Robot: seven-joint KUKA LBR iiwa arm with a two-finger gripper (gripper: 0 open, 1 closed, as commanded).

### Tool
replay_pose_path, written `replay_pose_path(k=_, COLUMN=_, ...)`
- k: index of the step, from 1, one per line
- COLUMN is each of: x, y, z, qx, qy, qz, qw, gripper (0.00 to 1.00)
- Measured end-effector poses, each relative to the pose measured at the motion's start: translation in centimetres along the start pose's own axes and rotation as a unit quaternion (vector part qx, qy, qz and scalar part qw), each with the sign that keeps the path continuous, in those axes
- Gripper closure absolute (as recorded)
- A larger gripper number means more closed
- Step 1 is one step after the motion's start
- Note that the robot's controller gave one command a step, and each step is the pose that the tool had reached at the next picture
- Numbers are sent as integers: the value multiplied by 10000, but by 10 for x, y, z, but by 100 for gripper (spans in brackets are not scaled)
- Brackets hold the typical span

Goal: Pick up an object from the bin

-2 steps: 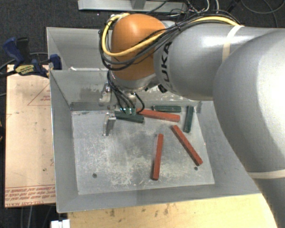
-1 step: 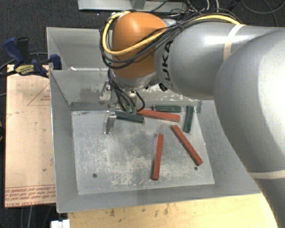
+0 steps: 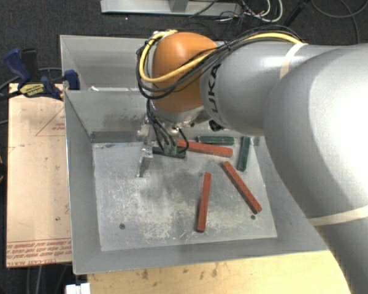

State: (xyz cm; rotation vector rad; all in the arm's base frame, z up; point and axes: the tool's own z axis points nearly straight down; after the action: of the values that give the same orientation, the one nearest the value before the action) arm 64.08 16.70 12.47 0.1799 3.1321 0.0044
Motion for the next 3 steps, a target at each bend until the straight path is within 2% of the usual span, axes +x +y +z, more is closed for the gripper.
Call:
replay_pose_path(k=1, x=-2, y=-49, z=-15, qx=10, qy=22, qz=-502, qw=9987, gripper=0)
replay_pose_path(k=2, x=-15, y=-68, z=-13, qx=8, qy=3, qz=999, qw=9950, gripper=0)
replay_pose_path(k=3, x=-20, y=-84, z=35, qx=9, qy=3, qz=476, qw=9989, gripper=0)
